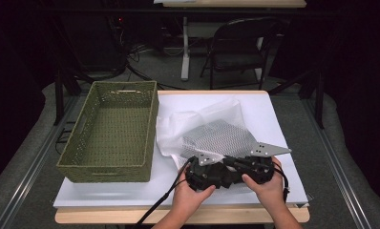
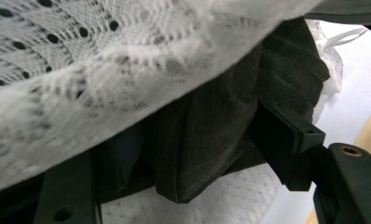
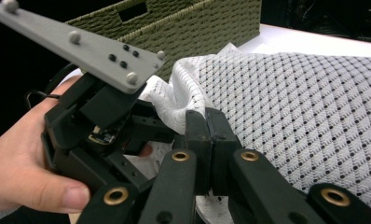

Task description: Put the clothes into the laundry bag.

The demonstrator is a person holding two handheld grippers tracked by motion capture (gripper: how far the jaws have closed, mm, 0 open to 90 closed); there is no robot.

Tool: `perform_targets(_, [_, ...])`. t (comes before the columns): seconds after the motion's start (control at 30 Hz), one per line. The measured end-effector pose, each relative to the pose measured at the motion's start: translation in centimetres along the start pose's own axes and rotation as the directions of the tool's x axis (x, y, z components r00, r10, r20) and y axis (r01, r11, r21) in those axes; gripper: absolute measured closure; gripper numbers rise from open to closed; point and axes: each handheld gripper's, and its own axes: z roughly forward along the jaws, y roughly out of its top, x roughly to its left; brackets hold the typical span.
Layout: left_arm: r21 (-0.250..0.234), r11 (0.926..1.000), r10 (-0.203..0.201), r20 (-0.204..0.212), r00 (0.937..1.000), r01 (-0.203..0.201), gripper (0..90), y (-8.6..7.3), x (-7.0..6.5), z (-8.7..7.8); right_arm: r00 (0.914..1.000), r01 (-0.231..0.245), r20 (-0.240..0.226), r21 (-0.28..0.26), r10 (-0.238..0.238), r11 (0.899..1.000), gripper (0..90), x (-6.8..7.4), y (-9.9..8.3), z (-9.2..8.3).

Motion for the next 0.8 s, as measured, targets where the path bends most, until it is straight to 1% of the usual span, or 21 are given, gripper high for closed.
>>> perform_targets(0.03, [-0.008,0.9999,-0.014,0.001,0.9999,0.014,32.7,0.0,0.0,0.2,1.0,0.003,0.001,0.0,-0.003,1.0,89.7,-0.1,-0.1,0.0])
perform_targets(0.07, [-0.002,0.9998,-0.022,0.01,0.9997,0.022,32.6,0.1,0.1,0.4,1.0,-0.006,0.005,0.004,0.006,1.0,89.7,-0.2,-0.2,0.0])
perform_targets(0.1, [0.0,0.9998,-0.022,0.01,0.9997,0.022,32.3,0.1,0.1,0.4,0.9999,-0.006,0.01,0.007,0.006,1.0,89.7,-0.3,-0.2,0.0])
perform_targets(0.13, [0.006,0.9999,-0.009,0.008,0.9999,0.009,32.0,0.1,0.2,0.5,0.9999,-0.001,0.016,0.01,0.001,1.0,89.7,-0.4,-0.3,0.0])
perform_targets(0.23, [0.004,1.0,0.005,-0.013,0.9999,-0.005,32.6,-0.1,-0.1,0.3,0.9997,0.001,0.024,0.017,-0.002,1.0,89.7,-0.5,-0.5,-0.2])
perform_targets(0.27, [-0.004,0.9999,0.015,-0.022,0.9996,-0.015,35.2,-0.1,-0.2,0.0,0.9996,0.003,0.028,0.018,-0.003,1.0,89.6,-0.5,-0.5,-0.2])
perform_targets(0.3, [-0.03,0.9992,0.024,-0.038,0.999,-0.025,37.0,-0.1,-0.3,-0.4,0.9995,-0.001,0.031,0.018,0.001,1.0,89.6,-0.5,-0.5,-0.3])
perform_targets(0.33, [-0.042,0.9986,0.029,-0.045,0.9985,-0.031,37.1,-0.1,-0.4,-0.6,0.9996,0.002,0.028,0.011,-0.002,1.0,89.7,-0.6,-0.5,-0.4])
perform_targets(0.37, [-0.066,0.9975,0.019,-0.055,0.9983,-0.023,37.1,0.1,-0.5,-1.0,0.9996,0.004,0.029,0.009,-0.004,1.0,89.6,-0.6,-0.5,-0.4])
perform_targets(0.4, [-0.078,0.9968,0.016,-0.064,0.9978,-0.021,37.1,0.3,-0.4,-1.2,0.9996,0.004,0.029,0.007,-0.004,1.0,89.6,-0.6,-0.5,-0.4])
perform_targets(0.47, [-0.081,0.9967,-0.009,-0.069,0.9976,0.003,37.6,0.7,-0.3,-1.5,0.9996,0.003,0.028,0.006,-0.004,1.0,89.7,-0.5,-0.4,-0.4])
perform_targets(0.5, [-0.082,0.9966,-0.006,-0.077,0.997,-0.001,37.9,1.0,-0.1,-1.5,0.9996,0.006,0.027,0.005,-0.006,1.0,89.6,-0.5,-0.4,-0.3])
perform_targets(0.57, [-0.092,0.9956,-0.021,-0.074,0.9971,0.014,38.4,1.4,0.2,-1.4,0.9997,0.003,0.026,0.006,-0.003,1.0,89.7,-0.4,-0.3,-0.3])
perform_targets(0.63, [-0.068,0.9976,-0.021,-0.075,0.997,0.016,39.3,1.6,0.4,-0.9,0.9997,0.007,0.025,0.005,-0.007,1.0,89.6,-0.4,-0.3,-0.2])
perform_targets(0.67, [-0.053,0.9983,-0.027,-0.068,0.9973,0.023,39.5,1.6,0.5,-0.5,0.9996,0.007,0.027,0.006,-0.007,1.0,89.6,-0.4,-0.3,-0.2])
perform_targets(0.7, [-0.039,0.9992,-0.012,-0.07,0.9975,0.009,39.0,1.5,0.5,0.0,0.9996,0.008,0.027,0.006,-0.008,1.0,89.7,-0.4,-0.4,-0.1])
perform_targets(0.77, [-0.035,0.9993,0.01,-0.083,0.9965,-0.013,38.6,1.3,0.5,0.4,0.9996,0.008,0.028,0.009,-0.008,1.0,89.6,-0.4,-0.4,-0.1])
perform_targets(0.8, [-0.041,0.9991,0.005,-0.081,0.9967,-0.008,39.2,1.2,0.6,0.5,0.9995,0.009,0.029,0.009,-0.01,1.0,89.7,-0.4,-0.4,-0.1])
